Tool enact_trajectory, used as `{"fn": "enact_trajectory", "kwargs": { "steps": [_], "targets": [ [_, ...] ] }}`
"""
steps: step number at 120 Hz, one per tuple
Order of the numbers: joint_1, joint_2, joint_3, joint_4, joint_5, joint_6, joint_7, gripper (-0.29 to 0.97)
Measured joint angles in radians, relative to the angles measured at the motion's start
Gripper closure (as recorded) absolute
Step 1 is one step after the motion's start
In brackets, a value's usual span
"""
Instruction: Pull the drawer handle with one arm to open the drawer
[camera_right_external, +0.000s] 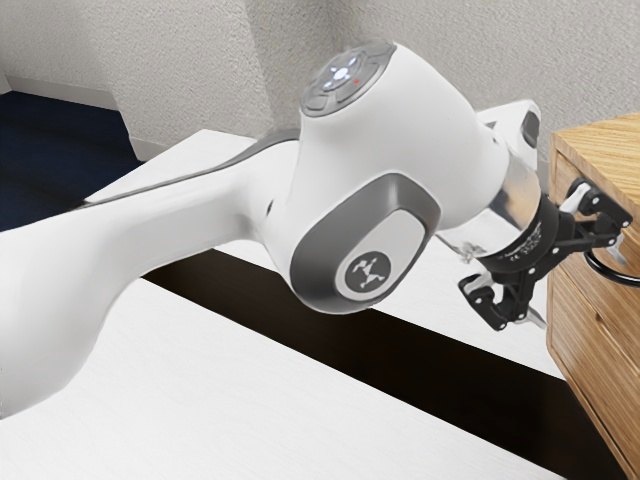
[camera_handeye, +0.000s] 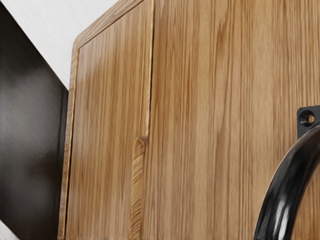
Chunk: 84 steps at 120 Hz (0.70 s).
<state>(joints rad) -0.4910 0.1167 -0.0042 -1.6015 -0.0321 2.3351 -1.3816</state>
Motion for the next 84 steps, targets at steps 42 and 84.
{"fn": "enact_trajectory", "kwargs": {
  "steps": [42,84],
  "targets": [
    [0.014,-0.165,0.003,-0.233,-0.003,0.031,-0.029,0.00],
    [0.016,-0.479,0.013,-0.544,-0.003,0.070,-0.049,0.00]
  ]
}}
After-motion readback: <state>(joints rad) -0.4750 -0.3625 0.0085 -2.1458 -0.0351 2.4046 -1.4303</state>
